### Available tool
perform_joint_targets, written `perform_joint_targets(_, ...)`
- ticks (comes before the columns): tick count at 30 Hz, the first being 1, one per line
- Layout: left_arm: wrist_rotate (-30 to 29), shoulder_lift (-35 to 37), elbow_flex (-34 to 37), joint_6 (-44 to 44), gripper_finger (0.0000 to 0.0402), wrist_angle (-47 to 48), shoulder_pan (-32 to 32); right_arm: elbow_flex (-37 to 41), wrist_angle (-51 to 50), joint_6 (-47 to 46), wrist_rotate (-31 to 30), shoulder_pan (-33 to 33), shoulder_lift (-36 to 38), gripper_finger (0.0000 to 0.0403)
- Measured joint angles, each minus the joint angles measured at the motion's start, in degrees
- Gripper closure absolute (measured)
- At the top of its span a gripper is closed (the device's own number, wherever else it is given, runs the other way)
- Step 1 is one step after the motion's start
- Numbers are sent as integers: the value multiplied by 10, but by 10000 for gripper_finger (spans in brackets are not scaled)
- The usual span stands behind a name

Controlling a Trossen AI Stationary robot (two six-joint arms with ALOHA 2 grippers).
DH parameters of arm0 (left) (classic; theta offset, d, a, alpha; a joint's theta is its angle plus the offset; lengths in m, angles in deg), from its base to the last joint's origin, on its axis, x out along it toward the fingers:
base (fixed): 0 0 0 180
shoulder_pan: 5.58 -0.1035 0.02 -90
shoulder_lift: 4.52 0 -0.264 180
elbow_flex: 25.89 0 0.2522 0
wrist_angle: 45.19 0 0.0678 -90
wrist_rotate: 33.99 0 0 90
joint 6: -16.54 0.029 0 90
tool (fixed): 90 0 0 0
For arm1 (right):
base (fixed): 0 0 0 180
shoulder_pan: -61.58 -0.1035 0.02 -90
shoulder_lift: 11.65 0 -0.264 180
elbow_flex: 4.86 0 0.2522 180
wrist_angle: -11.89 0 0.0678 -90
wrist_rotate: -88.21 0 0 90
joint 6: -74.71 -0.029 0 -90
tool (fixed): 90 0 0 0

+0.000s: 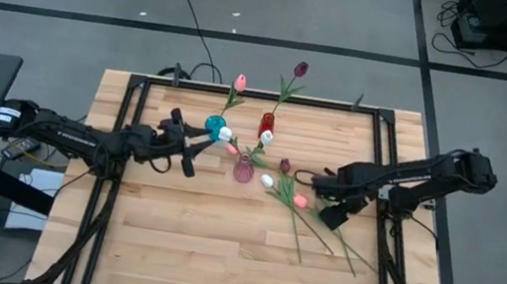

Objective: Sort flowers into vase by color
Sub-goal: Put the right red tulip into the red vase

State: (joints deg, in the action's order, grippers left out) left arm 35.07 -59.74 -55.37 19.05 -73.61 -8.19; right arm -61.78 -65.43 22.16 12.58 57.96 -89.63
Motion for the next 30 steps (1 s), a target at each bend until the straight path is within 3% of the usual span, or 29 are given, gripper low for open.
perform_joint_targets(5, 0, 0, 0, -1, 259, 5, 0, 0, 34, -19, -21, -31, -37, 203)
perform_joint_targets(16, 0, 0, 0, -1, 259, 5, 0, 0, 76, 16, -42, -35, -103, 222)
perform_joint_targets(24, 0, 0, 0, -2, 259, 10, 0, 1, 91, 32, -38, -34, -117, 286)
perform_joint_targets(30, 0, 0, 0, -2, 260, 10, 0, 1, 91, 47, -46, -27, -116, 371)
